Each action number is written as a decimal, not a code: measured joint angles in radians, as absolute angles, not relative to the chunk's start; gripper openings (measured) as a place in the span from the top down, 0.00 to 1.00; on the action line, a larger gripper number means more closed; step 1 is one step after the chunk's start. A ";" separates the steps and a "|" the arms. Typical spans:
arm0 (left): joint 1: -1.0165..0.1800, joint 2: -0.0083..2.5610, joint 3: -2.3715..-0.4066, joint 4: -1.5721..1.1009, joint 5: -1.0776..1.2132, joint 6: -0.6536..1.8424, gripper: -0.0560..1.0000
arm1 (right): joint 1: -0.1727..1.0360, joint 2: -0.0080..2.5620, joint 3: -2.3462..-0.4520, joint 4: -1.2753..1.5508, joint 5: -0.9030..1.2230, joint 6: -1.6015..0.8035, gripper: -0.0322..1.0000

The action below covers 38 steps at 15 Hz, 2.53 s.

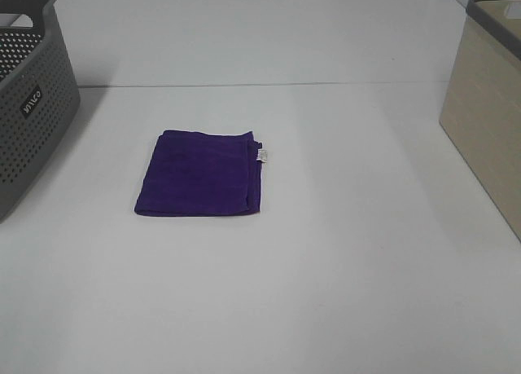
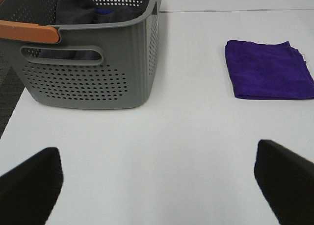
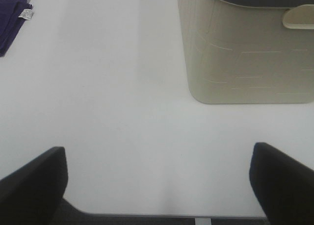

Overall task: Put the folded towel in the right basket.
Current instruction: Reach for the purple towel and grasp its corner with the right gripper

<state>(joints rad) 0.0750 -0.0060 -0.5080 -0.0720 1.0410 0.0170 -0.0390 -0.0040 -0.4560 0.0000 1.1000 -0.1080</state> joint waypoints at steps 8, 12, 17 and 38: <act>0.075 -0.006 -0.508 -0.072 1.041 0.017 0.01 | -0.039 -0.004 -0.456 0.000 1.100 -0.108 0.03; 0.075 -0.006 -0.508 -0.072 1.041 0.017 0.01 | -0.039 -0.004 -0.456 0.000 1.100 -0.108 0.03; 0.075 -0.006 -0.508 -0.072 1.041 0.017 0.01 | -0.039 -0.004 -0.456 0.000 1.100 -0.108 0.03; 0.075 -0.006 -0.508 -0.072 1.041 0.017 0.01 | -0.039 -0.004 -0.456 0.000 1.100 -0.108 0.03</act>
<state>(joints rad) 0.0750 -0.0060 -0.5080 -0.0720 1.0410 0.0170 -0.0390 -0.0040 -0.4560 0.0000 1.1000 -0.1080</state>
